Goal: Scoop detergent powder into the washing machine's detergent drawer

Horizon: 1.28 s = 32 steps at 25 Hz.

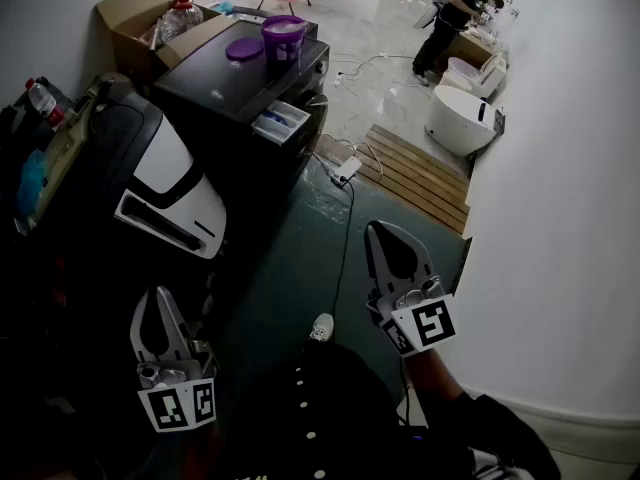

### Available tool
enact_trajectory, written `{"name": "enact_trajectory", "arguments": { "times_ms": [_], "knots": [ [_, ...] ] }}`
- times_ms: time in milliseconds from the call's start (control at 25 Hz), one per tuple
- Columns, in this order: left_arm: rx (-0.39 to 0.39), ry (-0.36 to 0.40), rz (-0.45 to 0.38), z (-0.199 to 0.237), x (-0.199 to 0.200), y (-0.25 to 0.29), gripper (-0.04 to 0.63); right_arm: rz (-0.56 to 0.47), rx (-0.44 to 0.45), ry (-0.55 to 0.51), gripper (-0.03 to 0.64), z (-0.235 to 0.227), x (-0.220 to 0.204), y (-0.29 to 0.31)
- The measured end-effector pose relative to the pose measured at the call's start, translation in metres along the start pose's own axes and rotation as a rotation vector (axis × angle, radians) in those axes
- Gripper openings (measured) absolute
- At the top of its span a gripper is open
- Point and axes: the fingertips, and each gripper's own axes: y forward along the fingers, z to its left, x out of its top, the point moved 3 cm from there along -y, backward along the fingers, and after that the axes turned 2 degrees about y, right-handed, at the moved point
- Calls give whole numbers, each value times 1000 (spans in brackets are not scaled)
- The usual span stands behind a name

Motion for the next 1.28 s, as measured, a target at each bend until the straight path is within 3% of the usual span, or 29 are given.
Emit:
{"name": "enact_trajectory", "arguments": {
  "times_ms": [680, 720, 800, 1280],
  "knots": [
    [-26, -4, 25, -16, -9, 20, 14, -12, -24, 54, 31, -22, -7, -1],
    [-29, -3, 26, -19, -11, 25, 14, -17, -30, 65, 45, -28, -7, 1],
    [-33, -1, 28, -26, -14, 35, 14, -15, -19, 98, 217, -41, -10, 5],
    [-15, 22, 55, -67, -30, 96, 14, 3, -27, 60, 186, -116, -21, 26]
  ]
}}
